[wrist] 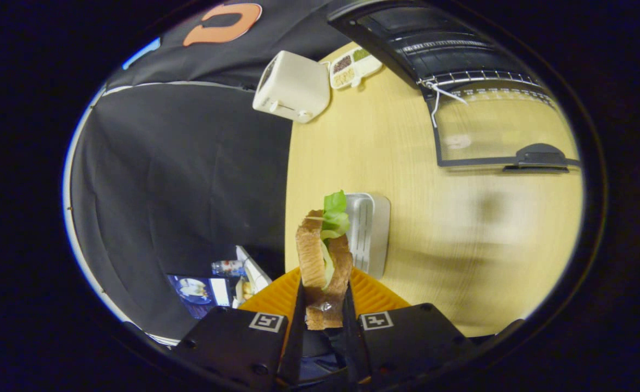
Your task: Open the toaster oven, put the food inside, and close the toaster oven door.
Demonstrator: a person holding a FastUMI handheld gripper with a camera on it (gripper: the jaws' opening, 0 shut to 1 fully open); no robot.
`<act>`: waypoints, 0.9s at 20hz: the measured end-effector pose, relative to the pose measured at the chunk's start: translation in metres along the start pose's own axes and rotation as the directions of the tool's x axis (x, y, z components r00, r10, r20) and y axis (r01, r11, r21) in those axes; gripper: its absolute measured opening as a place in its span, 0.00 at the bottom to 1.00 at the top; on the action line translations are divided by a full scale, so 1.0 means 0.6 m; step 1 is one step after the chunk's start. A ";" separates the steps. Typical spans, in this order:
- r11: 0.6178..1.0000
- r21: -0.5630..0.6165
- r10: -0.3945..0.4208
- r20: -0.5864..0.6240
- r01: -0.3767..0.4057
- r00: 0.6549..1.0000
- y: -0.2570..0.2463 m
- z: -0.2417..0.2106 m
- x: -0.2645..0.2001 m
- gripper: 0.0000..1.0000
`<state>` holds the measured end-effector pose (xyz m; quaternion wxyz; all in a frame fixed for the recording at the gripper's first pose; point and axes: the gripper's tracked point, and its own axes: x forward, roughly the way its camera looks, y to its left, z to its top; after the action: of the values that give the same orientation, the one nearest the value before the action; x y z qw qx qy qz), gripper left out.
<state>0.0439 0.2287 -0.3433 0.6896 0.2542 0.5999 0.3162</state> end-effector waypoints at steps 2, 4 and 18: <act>0.999 -0.005 0.037 0.071 -0.037 0.997 0.015 0.031 -0.046 0.38; 0.998 0.014 0.061 0.162 -0.064 0.985 0.018 0.066 -0.098 0.38; 0.919 0.282 -0.025 0.737 -0.274 0.676 -0.221 0.268 -0.283 0.38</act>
<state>0.2067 0.0185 -0.3028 0.7858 0.5247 0.3058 0.1173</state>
